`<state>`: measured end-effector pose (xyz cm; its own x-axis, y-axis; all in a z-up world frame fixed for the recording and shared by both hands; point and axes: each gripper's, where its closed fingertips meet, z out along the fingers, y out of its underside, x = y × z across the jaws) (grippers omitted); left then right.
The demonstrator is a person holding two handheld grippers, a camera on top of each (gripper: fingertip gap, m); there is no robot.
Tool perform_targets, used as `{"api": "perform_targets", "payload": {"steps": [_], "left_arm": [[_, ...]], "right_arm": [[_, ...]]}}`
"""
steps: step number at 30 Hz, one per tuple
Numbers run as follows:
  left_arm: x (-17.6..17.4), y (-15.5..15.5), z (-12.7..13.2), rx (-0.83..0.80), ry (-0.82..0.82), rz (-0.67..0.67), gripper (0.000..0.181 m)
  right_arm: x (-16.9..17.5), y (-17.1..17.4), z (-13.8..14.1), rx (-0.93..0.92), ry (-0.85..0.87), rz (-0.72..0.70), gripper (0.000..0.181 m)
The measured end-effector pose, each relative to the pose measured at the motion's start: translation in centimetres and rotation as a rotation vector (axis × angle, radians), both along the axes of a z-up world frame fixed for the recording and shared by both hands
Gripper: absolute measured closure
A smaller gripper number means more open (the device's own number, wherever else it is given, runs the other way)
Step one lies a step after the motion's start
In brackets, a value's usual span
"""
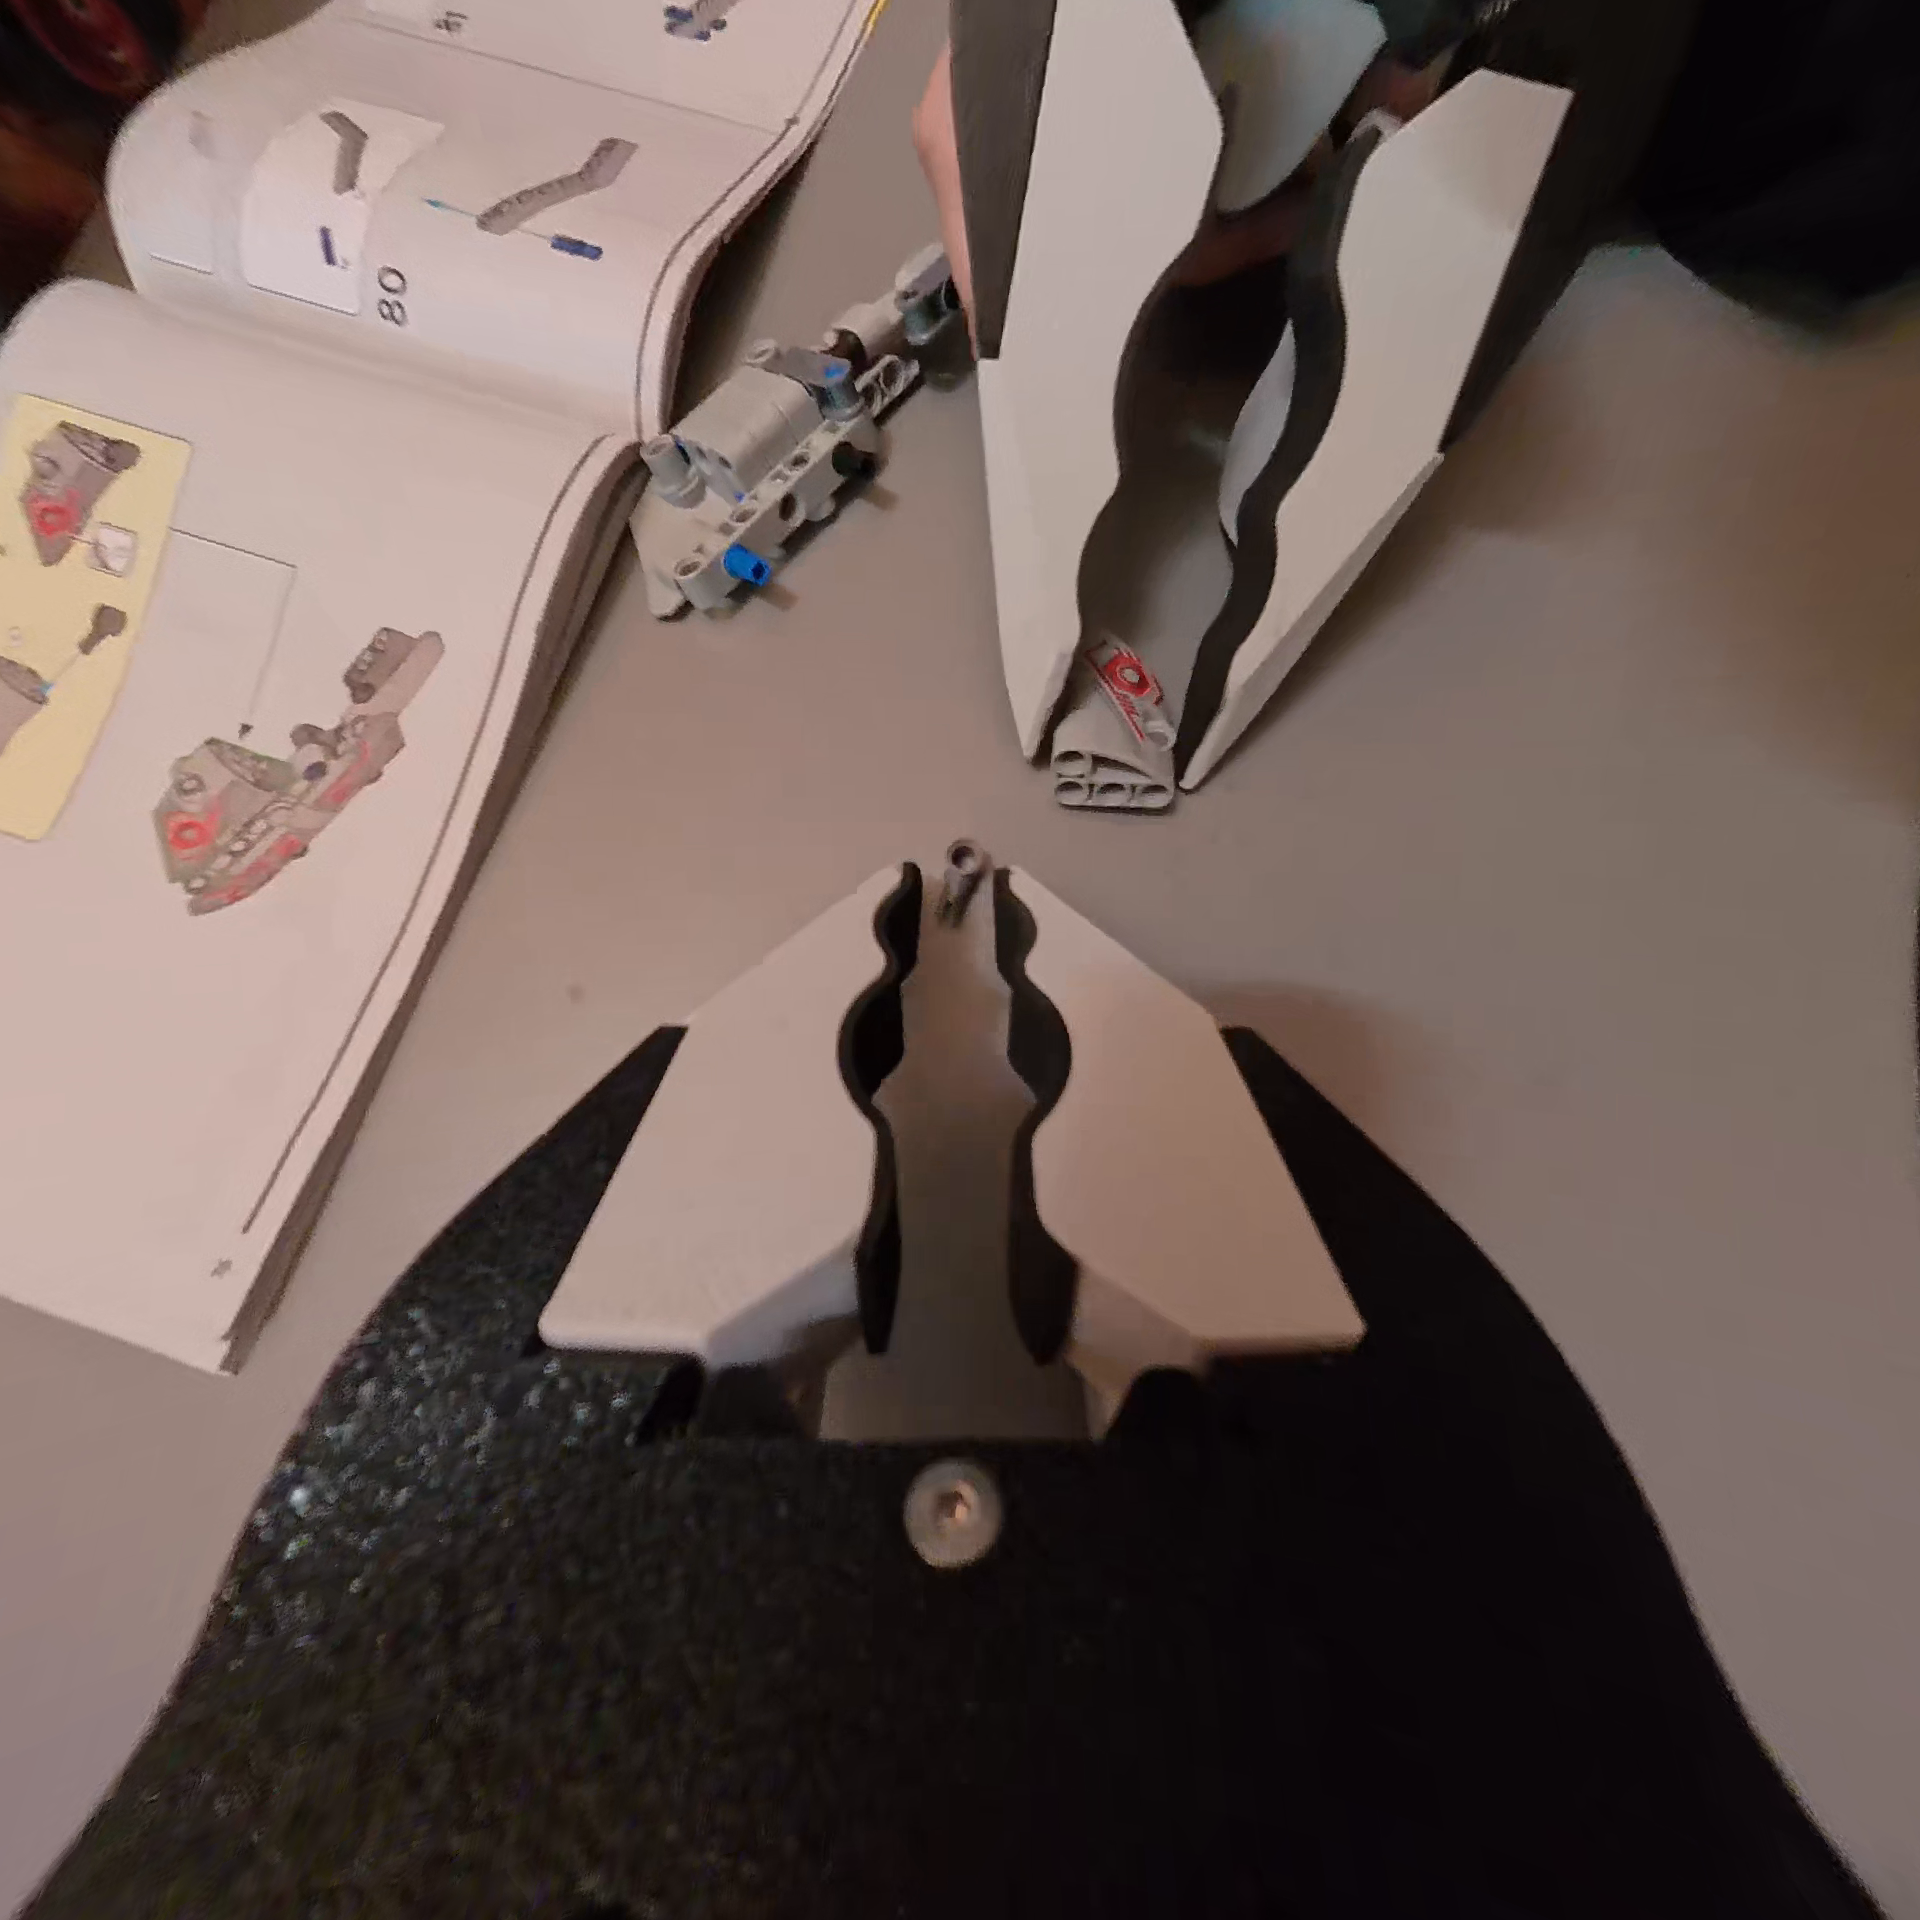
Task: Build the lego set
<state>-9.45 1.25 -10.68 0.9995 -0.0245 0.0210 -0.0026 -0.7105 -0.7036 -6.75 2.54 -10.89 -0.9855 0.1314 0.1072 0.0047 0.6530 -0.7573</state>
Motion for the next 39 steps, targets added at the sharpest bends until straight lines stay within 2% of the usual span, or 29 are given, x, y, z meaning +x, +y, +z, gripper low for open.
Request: {"api": "perform_targets", "payload": {"steps": [5, 8, 11, 15, 19, 22, 24, 31, 37, 39], "left_arm": [[0.9, -0.2, -0.5, -0.008, 0.008, -0.056, 0.180], [0.9, -0.3, -0.3, 0.012, -0.027, -0.039, 0.180], [0.6, 0.0, 1.3, 0.093, -0.055, -0.012, 0.180], [-1.2, 1.0, 5.9, 0.380, -0.197, 0.173, 0.180], [-2.1, 1.7, 9.4, 0.684, -0.445, 0.343, 0.180], [-1.6, 2.2, 11.4, 0.865, -0.622, 0.364, 0.179], [-1.4, 2.4, 12.1, 0.949, -0.698, 0.371, 0.180], [-0.9, 2.9, 12.2, 1.001, -0.753, 0.372, 0.179], [-1.0, 2.9, 12.5, 1.041, -0.749, 0.383, 0.180], [-1.0, 2.9, 12.5, 1.051, -0.730, 0.372, 0.180]], "right_arm": [[-0.2, 0.0, 0.1, -0.001, 0.018, -0.014, 0.154], [-0.2, 0.1, 0.4, -0.020, 0.034, -0.012, 0.132], [-0.6, 0.2, 1.9, -0.107, 0.064, -0.039, 0.127], [-2.7, 1.2, 5.2, -0.207, 0.229, -0.169, 0.148], [-4.6, 1.2, 8.1, -0.249, 0.465, -0.302, 0.154], [-5.0, 0.6, 8.4, -0.163, 0.623, -0.334, 0.154], [-5.1, 0.0, 8.5, -0.127, 0.669, -0.353, 0.151], [-5.2, 0.1, 11.8, -0.349, 0.655, -0.501, 0.162], [-4.9, 0.3, 12.1, -0.390, 0.656, -0.488, 0.169], [-4.8, 0.3, 12.1, -0.371, 0.680, -0.479, 0.176]]}}
